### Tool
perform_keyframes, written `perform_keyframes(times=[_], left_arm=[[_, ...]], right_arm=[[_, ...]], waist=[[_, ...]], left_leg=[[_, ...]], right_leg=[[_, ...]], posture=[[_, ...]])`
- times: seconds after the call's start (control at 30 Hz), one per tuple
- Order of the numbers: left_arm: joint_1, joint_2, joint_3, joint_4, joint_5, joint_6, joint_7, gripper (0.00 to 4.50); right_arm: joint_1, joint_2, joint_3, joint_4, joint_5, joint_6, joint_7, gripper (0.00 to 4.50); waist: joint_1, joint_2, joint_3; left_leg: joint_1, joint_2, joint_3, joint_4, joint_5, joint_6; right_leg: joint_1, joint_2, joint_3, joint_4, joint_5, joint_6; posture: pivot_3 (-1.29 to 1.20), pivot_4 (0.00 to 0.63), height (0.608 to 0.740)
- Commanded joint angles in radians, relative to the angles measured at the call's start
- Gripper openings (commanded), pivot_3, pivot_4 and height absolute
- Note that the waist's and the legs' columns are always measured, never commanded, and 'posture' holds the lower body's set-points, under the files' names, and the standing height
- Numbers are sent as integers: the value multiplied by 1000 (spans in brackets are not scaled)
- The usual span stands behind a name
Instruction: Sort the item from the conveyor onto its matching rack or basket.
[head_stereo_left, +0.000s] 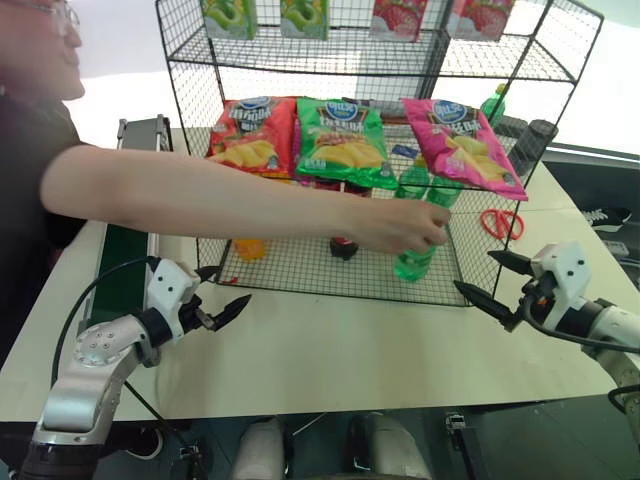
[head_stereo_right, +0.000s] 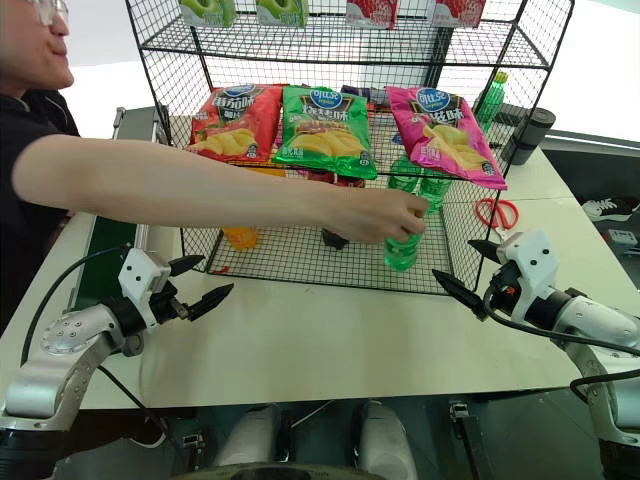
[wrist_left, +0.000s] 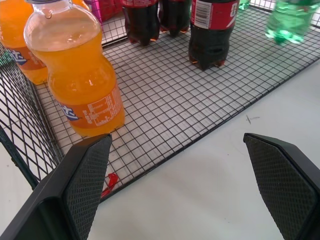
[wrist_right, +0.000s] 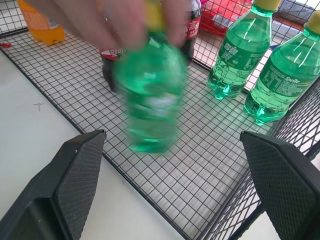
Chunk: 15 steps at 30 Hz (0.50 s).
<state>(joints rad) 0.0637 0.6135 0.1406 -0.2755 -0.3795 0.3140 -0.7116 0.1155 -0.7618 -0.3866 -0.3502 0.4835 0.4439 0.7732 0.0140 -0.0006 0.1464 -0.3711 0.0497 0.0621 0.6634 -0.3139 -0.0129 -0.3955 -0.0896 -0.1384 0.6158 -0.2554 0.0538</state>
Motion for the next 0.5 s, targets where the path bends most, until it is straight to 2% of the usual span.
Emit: perform_keyframes(times=[0.03,0.5], left_arm=[[-17,-4,12,-32,-6,-8,3,4500],[-11,-11,31,-49,-22,4,8,4500]], right_arm=[[-5,2,-12,-16,2,-21,3,4468],[-15,11,10,-13,1,-29,-4,4468]], waist=[[0,0,0],[0,0,0]], left_leg=[[0,0,0,0,0,0],[0,0,0,0,0,0]], right_leg=[[0,0,0,0,0,0],[0,0,0,0,0,0]], posture=[[0,150,736],[0,150,736]])
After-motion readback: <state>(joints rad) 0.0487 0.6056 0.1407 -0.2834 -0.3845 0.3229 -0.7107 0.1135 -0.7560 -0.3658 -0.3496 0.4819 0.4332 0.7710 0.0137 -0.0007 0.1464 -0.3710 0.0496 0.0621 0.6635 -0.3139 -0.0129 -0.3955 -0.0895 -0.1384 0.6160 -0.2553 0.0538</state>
